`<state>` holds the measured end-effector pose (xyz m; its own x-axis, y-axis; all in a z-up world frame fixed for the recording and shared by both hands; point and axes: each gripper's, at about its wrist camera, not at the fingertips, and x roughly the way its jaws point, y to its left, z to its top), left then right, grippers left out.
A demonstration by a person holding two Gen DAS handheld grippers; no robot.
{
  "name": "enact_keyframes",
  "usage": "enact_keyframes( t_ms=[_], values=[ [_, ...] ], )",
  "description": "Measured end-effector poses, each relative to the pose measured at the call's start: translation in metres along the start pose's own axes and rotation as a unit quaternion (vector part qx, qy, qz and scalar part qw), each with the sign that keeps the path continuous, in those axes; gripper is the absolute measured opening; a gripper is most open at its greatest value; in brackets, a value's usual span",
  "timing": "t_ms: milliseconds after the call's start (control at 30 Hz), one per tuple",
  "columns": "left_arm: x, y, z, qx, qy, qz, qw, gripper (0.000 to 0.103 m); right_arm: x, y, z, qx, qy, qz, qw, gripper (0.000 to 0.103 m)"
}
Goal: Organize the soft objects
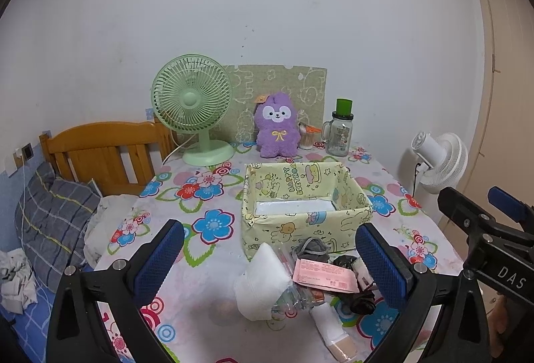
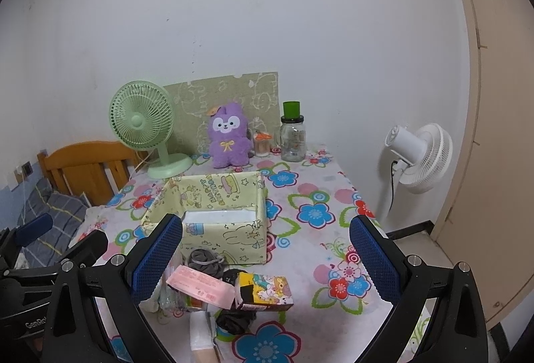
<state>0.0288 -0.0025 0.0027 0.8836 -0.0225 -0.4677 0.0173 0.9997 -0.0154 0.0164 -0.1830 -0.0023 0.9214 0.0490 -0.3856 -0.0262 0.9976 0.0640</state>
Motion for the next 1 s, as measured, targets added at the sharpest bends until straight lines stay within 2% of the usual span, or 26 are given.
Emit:
enact_keyframes(
  t_ms=[367,1000],
  values=[
    [0.006,-0.005,0.001,0.004,-0.004,0.002,1.0,0.103,0.001,0.006,0.004,-0.011,-0.008,0.019,1.0,0.101],
    [0.005,-0.004,-0.001,-0.006,-0.004,-0.008,0.9999,0.103,0.001,0.011,0.005,-0.01,-0.005,0.026,1.0,0.101]
  ],
)
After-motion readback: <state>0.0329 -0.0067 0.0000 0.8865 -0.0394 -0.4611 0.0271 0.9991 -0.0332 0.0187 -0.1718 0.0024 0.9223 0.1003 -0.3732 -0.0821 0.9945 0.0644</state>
